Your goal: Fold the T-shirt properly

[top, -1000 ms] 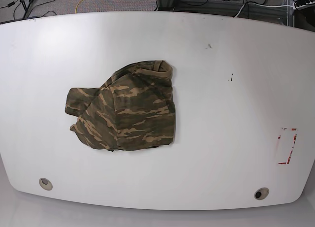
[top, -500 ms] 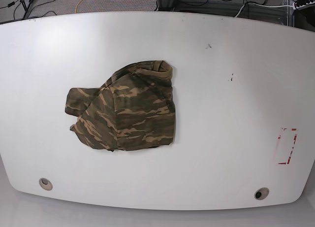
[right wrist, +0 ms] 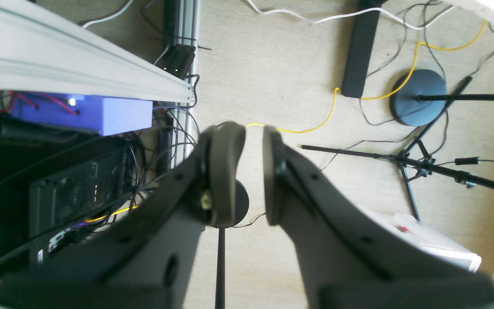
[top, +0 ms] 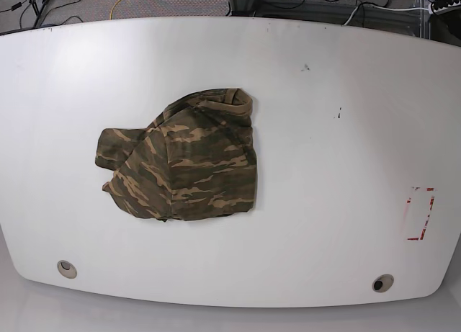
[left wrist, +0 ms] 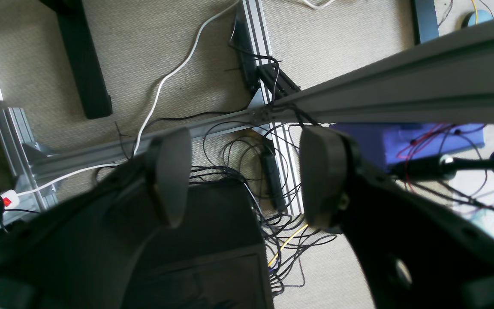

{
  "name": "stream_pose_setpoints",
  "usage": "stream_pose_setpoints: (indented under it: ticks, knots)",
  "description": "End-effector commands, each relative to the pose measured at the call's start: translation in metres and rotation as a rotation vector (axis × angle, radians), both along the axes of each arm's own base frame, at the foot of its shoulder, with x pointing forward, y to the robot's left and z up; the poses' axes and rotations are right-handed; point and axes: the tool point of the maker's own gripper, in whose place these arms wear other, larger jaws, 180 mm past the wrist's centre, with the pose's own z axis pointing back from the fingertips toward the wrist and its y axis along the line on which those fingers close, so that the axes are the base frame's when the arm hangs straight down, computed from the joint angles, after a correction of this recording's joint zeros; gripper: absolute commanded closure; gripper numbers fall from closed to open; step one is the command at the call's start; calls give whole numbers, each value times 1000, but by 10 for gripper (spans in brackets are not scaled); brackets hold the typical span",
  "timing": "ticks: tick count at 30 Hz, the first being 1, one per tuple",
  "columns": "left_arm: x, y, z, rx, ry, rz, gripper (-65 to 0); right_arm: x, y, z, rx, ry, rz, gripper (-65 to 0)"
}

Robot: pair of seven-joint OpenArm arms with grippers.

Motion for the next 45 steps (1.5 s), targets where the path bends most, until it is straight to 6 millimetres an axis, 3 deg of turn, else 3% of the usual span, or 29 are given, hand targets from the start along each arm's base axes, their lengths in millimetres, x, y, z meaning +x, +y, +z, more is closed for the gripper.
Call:
stream_pose_setpoints:
  ticks: [1, 9, 28, 29, 31, 36, 45]
  knots:
    - [1, 4, 1, 7, -8, 10, -372, -2, -1, 5, -1, -6, -6, -105]
    - [10, 14, -1, 31, -25, 24, -372, 1, -1, 4, 3, -13, -10, -106]
    - [36, 16, 1, 25, -87, 13, -375, 28, -3, 2, -1, -76, -7, -105]
    - [26, 18, -13, 46, -31, 23, -368, 65, 1, -9, 15, -153, -2, -101]
    - [24, 19, -14, 49, -19, 22, -368, 75, 1, -9, 14, -173, -2, -101]
    - [15, 20, -20, 60, 47, 20, -367, 69, 0, -16, 13, -144, -5, -101]
    - [21, 18, -14, 56, 28, 15, -367, 72, 0, -12, 12, -154, -3, -100]
